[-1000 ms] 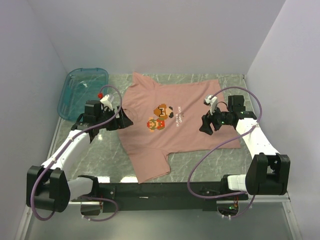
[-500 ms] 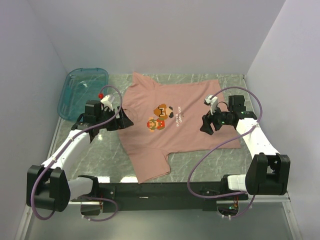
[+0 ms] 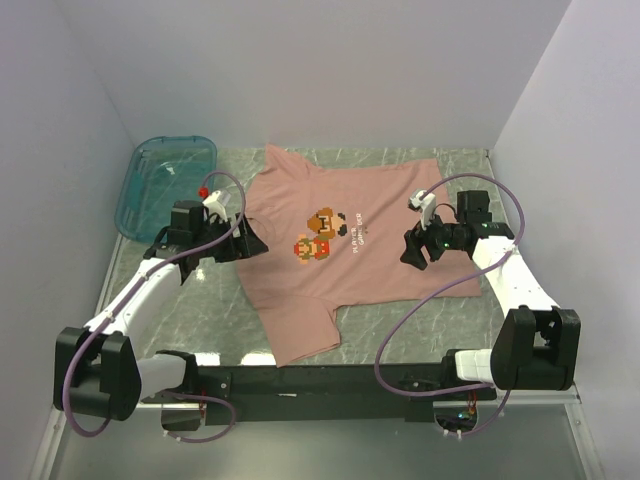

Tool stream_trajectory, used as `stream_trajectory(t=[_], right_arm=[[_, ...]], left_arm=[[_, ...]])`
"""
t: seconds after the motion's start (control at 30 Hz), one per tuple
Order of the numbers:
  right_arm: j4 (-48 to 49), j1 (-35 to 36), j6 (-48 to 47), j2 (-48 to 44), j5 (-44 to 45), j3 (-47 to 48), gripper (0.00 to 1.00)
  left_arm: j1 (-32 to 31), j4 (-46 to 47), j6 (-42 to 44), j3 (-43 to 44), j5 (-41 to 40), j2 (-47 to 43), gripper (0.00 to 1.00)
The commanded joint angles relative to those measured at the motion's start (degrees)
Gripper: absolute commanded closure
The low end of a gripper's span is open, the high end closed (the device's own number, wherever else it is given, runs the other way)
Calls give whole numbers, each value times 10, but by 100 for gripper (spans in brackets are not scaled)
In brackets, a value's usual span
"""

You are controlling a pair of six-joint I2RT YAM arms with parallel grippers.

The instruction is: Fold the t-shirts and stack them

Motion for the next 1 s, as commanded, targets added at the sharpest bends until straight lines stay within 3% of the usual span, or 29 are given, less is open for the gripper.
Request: stream_trajectory(t=[0.0, 0.47, 0.67, 0.77, 0.97], right_arm=[[-2, -5, -8, -16, -2, -1, 23], [-4, -6, -12, -20, -8, -1, 23], [-23, 1, -55, -35, -16, -10, 23], [-44, 17, -114, -63, 6, -30, 23], [-58, 126, -169, -101, 114, -62, 23]], left_arm=[[-2, 12, -2, 18, 16, 1, 16], [-9, 20, -20, 9, 17, -9, 16], [-24, 35, -94, -26, 18, -47, 20], [-33, 21, -141, -57, -16, -93, 21], [-60, -19, -220, -111, -101, -134, 21]])
